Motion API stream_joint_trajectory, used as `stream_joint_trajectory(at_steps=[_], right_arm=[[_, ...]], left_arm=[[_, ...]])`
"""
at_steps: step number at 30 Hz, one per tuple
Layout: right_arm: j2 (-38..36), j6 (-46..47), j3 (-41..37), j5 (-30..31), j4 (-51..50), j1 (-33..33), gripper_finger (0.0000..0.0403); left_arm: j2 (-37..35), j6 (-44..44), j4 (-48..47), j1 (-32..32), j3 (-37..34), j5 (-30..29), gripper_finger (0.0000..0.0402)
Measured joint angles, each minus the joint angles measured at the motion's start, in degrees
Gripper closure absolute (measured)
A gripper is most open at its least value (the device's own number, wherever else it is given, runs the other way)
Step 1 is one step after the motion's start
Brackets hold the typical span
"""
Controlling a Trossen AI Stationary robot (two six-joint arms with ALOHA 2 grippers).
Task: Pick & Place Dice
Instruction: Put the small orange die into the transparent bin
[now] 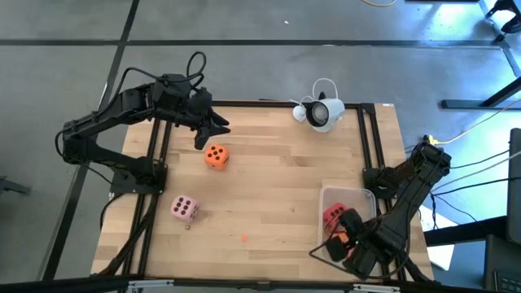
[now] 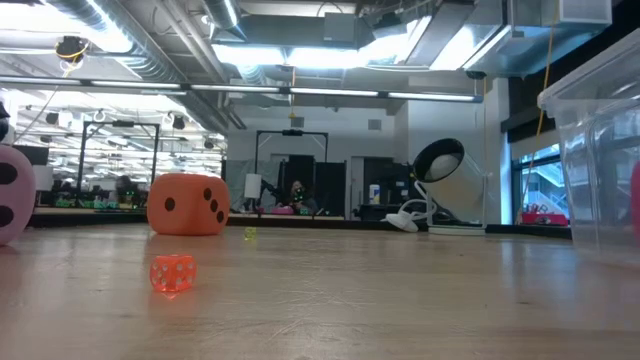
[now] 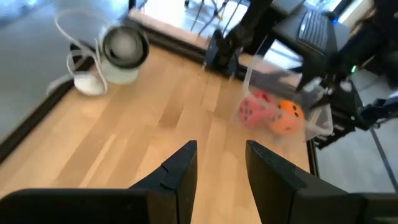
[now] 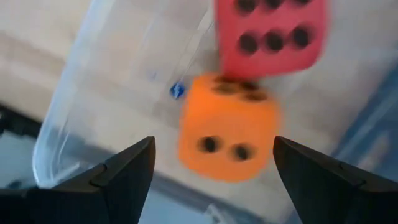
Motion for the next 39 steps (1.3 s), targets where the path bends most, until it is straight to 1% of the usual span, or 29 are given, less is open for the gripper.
stream_joint_trajectory(at_steps=[3, 6, 9, 12, 17, 20, 24, 26, 28, 31, 33, 35, 39], right_arm=[[0.0, 1.2, 3.2, 2.3, -8.7, 0.0, 0.008], [-0.1, 1.3, 6.1, 4.7, -13.1, 0.0, 0.008], [-1.1, 0.2, 6.4, 8.5, -12.6, 0.0, 0.008], [-1.4, 1.5, 6.4, 11.3, -12.9, -0.1, 0.008], [-1.7, 4.2, 6.4, 19.0, -12.8, -0.1, 0.008], [-1.7, 4.3, 6.4, 24.1, -12.8, -0.8, 0.008], [-2.1, 3.9, 6.4, 30.3, -12.8, -2.5, 0.008], [-3.0, 2.4, 6.4, 32.5, -12.8, -3.7, 0.008], [-4.3, -0.9, 6.4, 33.3, -12.8, -5.2, 0.008], [-6.9, -6.7, 6.4, 33.5, -12.8, -7.9, 0.008], [-9.0, -10.5, 6.4, 33.5, -12.8, -9.7, 0.008], [-11.2, -13.9, 6.4, 33.5, -12.8, -11.3, 0.008], [-15.6, -19.5, 6.4, 33.5, -12.8, -13.3, 0.008]], left_arm=[[2.4, 0.4, -1.7, -0.9, 0.0, 0.1, 0.0269], [5.9, 2.4, -2.9, -2.9, 0.0, 0.2, 0.0257], [9.4, 4.5, -2.9, -5.4, 0.0, 2.2, 0.0241], [12.6, 6.1, -3.2, -7.9, 0.0, 5.5, 0.0226], [17.4, 7.9, -5.3, -13.3, 0.0, 10.1, 0.0213], [20.1, 10.3, -7.1, -17.2, 0.0, 9.7, 0.0213], [22.8, 10.7, -5.0, -21.5, 0.0, 8.3, 0.0211], [24.3, 10.0, -3.1, -23.3, 0.0, 8.2, 0.021], [25.5, 8.9, -0.9, -25.0, -0.3, 7.9, 0.021], [26.1, 6.5, 4.1, -27.1, -3.6, 7.5, 0.021], [26.0, 4.3, 7.6, -28.5, -7.4, 5.1, 0.0212], [25.8, 1.8, 9.1, -29.5, -11.8, 2.0, 0.0213], [25.8, -4.1, 15.0, -31.5, -20.1, -0.2, 0.0214]])
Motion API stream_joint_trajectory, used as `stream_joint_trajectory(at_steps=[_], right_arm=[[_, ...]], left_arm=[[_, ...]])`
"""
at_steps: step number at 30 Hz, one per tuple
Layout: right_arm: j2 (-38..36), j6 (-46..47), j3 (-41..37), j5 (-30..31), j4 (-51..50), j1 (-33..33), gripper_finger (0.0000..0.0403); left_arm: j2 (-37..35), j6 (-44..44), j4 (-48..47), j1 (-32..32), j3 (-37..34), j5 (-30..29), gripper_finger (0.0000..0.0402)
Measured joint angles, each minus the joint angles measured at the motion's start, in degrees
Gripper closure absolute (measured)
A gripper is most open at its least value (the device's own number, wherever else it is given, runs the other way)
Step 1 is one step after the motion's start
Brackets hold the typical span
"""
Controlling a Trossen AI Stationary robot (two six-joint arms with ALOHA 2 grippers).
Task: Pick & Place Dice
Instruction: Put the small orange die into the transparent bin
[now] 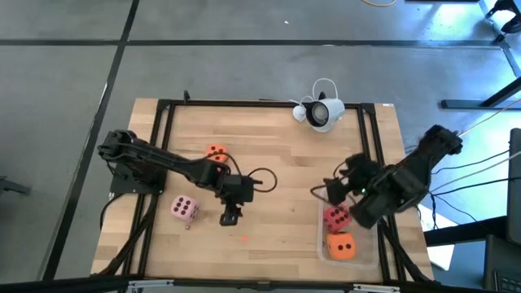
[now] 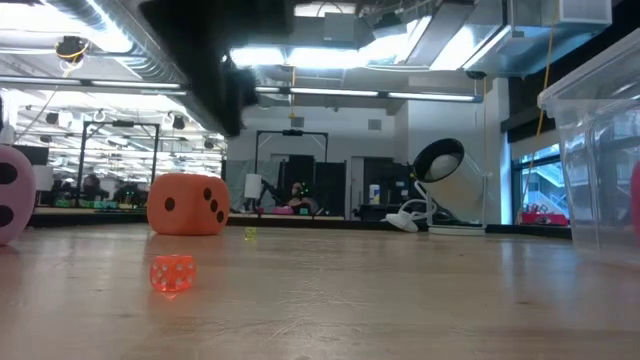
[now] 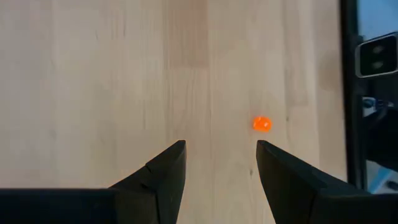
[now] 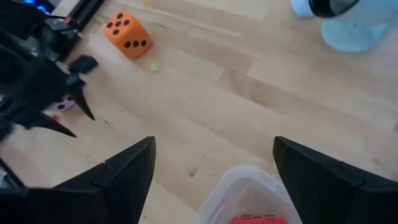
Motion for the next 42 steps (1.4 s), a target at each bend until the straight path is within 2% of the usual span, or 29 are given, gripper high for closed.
stream_joint_trajectory(at_steps=[5, 12, 20, 25, 30, 37, 42], right_arm=[[-3.4, -7.2, 0.0, 0.0, 0.0, -0.9, 0.008], [-4.3, -10.6, 0.0, 1.0, 0.0, -2.3, 0.008], [-3.6, -10.0, 0.0, 3.1, 0.4, -4.4, 0.008], [-2.9, -8.5, 0.0, 3.5, 2.2, -4.8, 0.008], [-1.1, -6.0, 0.0, 3.4, 2.7, -4.8, 0.008], [2.7, -4.8, 0.0, 0.4, 5.1, -4.5, 0.008], [3.6, -4.6, 0.0, 0.3, 6.1, -4.3, 0.008]], left_arm=[[0.0, -4.1, 10.2, -4.4, -5.6, -3.6, 0.0215], [-0.1, 3.2, 13.1, -10.0, -6.0, -9.4, 0.0215], [1.3, 10.5, 13.2, -12.8, -6.0, -9.2, 0.0215], [5.3, 10.7, 15.3, -16.0, -6.0, -9.8, 0.0215], [8.7, 8.5, 18.8, -18.4, -5.9, -15.8, 0.0215], [12.7, 5.5, 23.6, -19.1, -5.9, -16.1, 0.0215], [12.7, 5.2, 23.9, -18.9, -5.9, -18.9, 0.0215]])
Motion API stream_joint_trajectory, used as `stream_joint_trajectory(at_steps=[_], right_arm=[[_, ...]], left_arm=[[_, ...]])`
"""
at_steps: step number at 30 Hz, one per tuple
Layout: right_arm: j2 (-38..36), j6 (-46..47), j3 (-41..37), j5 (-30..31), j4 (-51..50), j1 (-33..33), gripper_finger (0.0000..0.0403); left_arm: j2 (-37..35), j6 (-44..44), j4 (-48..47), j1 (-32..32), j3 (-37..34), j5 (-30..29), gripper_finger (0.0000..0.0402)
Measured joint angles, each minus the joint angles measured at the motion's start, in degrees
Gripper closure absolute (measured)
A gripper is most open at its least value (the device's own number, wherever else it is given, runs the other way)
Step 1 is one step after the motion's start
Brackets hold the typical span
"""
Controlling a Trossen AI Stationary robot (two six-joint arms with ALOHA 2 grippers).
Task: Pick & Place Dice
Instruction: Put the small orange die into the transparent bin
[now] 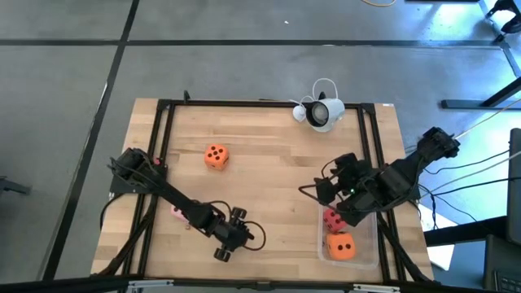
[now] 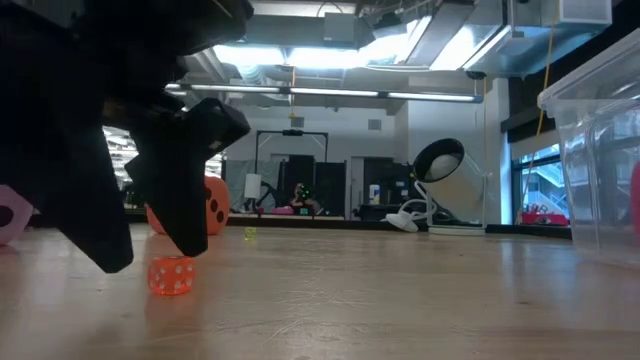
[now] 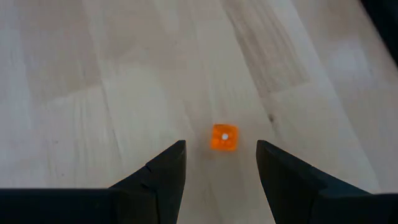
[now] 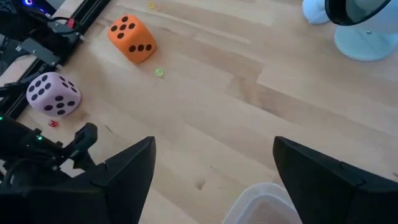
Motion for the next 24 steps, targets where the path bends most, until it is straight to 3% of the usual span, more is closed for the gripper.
stream_joint_trajectory(at_steps=[20, 24], right_arm=[[0.2, -0.4, 0.0, 0.0, 1.4, 0.0, 0.008], [0.2, -0.4, 0.0, 0.1, 1.4, 0.0, 0.008]], left_arm=[[2.7, 1.1, 3.1, 0.3, 0.0, 0.2, 0.0215], [2.8, 1.5, 3.1, 0.6, 0.0, 0.4, 0.0235]])
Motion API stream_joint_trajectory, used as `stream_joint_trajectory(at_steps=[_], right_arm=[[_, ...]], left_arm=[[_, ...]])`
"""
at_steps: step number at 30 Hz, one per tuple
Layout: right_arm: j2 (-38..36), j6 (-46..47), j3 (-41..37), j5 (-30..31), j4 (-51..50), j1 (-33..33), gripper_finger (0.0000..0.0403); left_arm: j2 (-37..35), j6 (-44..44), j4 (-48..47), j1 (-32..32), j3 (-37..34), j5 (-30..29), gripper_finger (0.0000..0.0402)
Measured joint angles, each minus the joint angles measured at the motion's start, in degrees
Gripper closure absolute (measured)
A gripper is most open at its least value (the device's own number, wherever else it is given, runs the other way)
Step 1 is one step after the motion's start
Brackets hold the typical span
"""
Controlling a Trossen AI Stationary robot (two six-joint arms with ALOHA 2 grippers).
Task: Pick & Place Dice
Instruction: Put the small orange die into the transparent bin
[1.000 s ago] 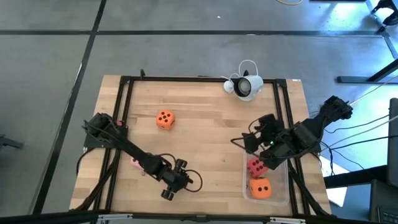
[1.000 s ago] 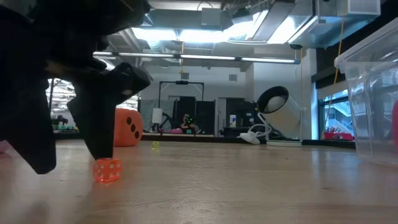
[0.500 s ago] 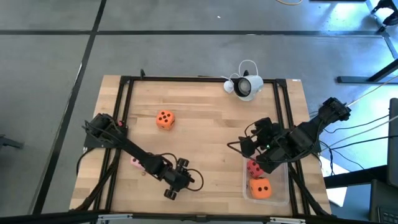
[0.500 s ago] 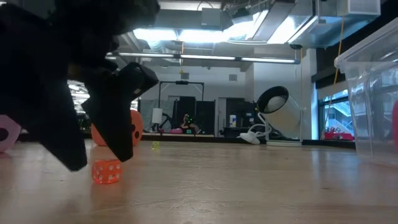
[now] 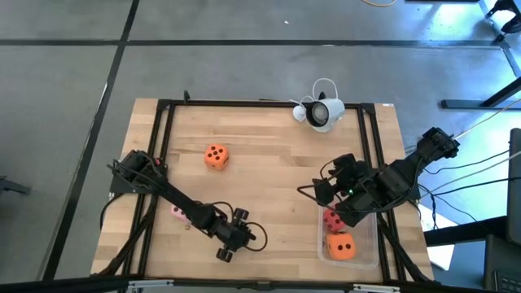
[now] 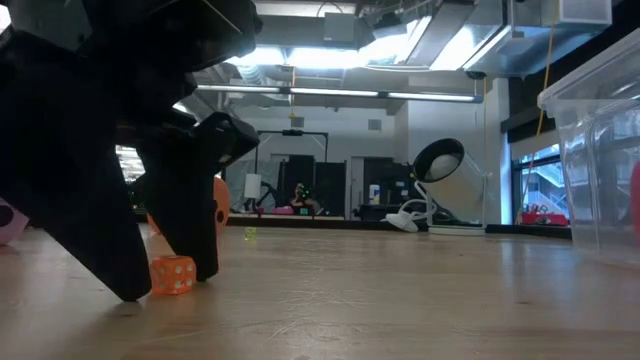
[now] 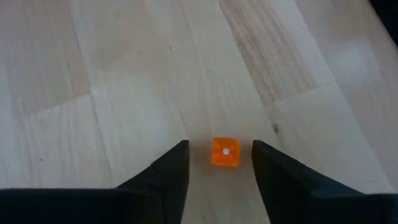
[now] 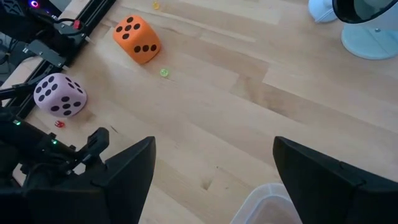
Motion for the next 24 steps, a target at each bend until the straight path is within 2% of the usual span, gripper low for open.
stream_joint_trajectory(at_steps=[3, 10, 15, 18, 21, 24], right_arm=[[0.0, 0.0, 0.0, 0.0, 0.0, 0.0, 0.008], [0.0, 0.0, 0.0, 0.0, 0.0, 0.0, 0.008], [0.0, 0.0, 0.0, 0.3, 0.0, 0.0, 0.008], [0.0, -0.4, 0.0, 3.2, 0.0, 0.3, 0.008], [0.0, -3.1, 0.0, 5.9, 0.1, 1.0, 0.008], [0.0, -8.4, 0.0, 6.0, 0.5, 1.5, 0.008]], left_arm=[[0.0, 0.0, 0.0, 0.2, 0.0, 1.1, 0.027], [0.1, 1.8, 0.5, 1.1, 0.0, 1.7, 0.038], [-0.1, 0.4, 0.8, 2.8, 0.0, 1.8, 0.0388], [-1.4, -0.9, -1.2, 4.8, -0.1, 1.9, 0.0392], [-4.9, -3.2, -4.0, 8.5, -0.2, 2.0, 0.0392], [-10.2, -3.9, -5.2, 13.2, -0.2, 3.0, 0.0392]])
